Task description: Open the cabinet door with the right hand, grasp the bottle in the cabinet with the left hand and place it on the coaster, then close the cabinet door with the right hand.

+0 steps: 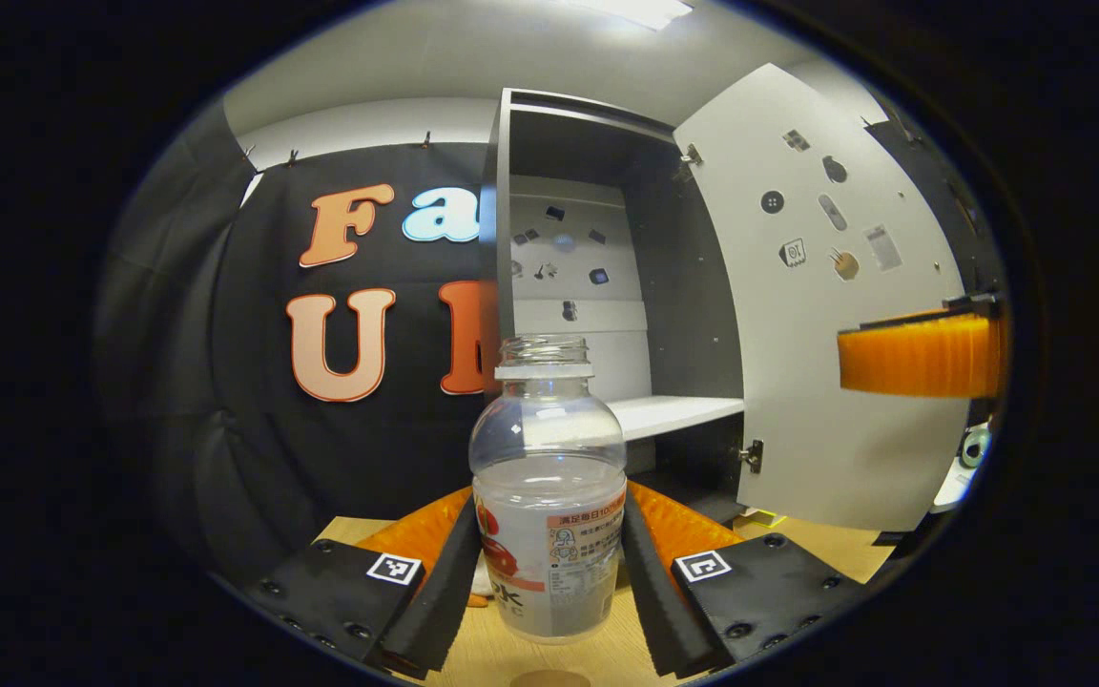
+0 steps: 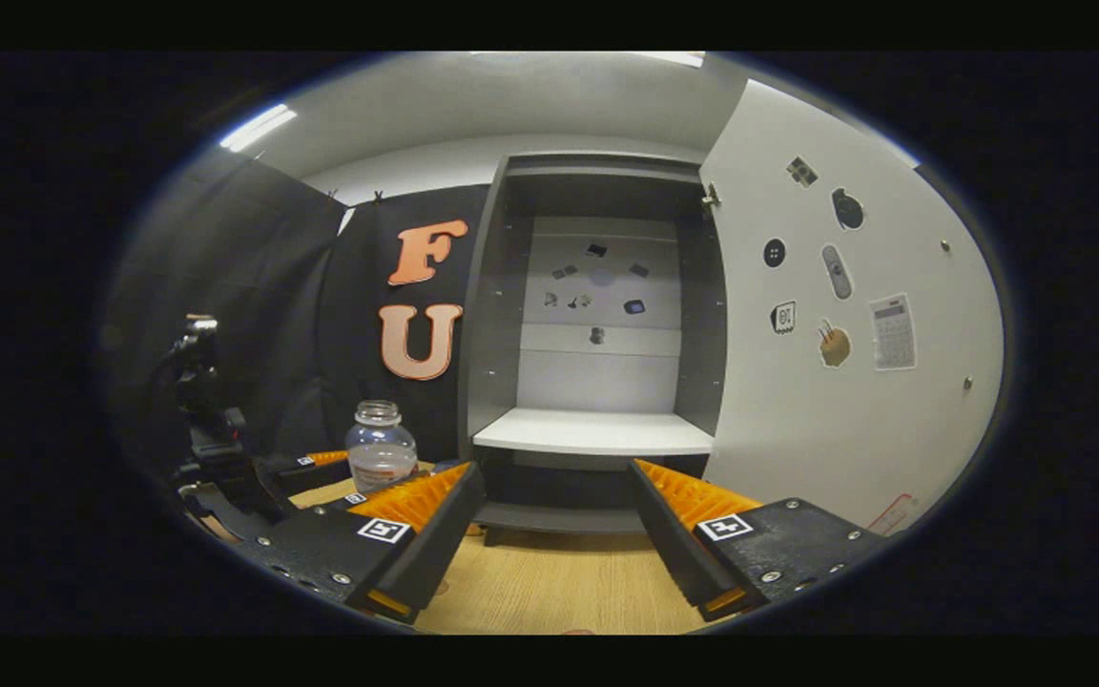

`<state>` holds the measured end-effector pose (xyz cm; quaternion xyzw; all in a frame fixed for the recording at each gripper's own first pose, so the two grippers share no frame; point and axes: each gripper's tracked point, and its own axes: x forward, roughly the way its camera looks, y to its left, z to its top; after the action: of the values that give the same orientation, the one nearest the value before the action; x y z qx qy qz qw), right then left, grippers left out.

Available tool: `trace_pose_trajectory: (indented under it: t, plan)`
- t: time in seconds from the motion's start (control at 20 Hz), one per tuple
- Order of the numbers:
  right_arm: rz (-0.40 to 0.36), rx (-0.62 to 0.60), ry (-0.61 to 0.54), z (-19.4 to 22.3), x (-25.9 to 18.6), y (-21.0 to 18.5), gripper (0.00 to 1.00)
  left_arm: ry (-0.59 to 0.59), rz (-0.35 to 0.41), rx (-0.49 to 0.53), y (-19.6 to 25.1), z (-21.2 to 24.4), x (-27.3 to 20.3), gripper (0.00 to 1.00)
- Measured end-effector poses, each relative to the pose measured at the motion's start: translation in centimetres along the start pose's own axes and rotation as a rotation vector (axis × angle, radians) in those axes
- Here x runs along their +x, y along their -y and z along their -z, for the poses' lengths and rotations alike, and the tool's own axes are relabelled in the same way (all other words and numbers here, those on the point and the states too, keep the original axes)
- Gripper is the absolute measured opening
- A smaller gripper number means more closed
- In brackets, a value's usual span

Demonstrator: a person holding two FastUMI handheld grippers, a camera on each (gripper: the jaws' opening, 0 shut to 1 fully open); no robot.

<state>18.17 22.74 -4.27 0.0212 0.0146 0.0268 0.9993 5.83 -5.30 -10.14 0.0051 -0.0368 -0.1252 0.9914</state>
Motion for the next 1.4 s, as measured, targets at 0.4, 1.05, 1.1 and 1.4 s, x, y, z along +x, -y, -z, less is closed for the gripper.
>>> trace_pose_trajectory:
  t: [0.4, 1.05, 1.1, 1.4]
  plan:
    - [0.018, -0.01, -0.045, 2.8, -0.4, -0.9, 0.97, -0.07, -0.014, -0.073, -0.7, 10.1, -3.4, 0.82]
    - [0.005, -0.027, -0.105, 6.2, 1.6, -2.3, 0.94, -0.116, -0.07, -0.05, -2.0, 17.8, -2.9, 0.82]
    - [0.002, -0.025, -0.115, 6.4, 1.7, -2.4, 0.92, -0.125, -0.072, -0.062, -2.0, 18.3, -2.7, 0.82]
    - [-0.02, -0.042, -0.152, 7.5, 2.3, -2.9, 0.95, -0.174, -0.091, -0.096, -1.8, 21.6, -3.2, 0.82]
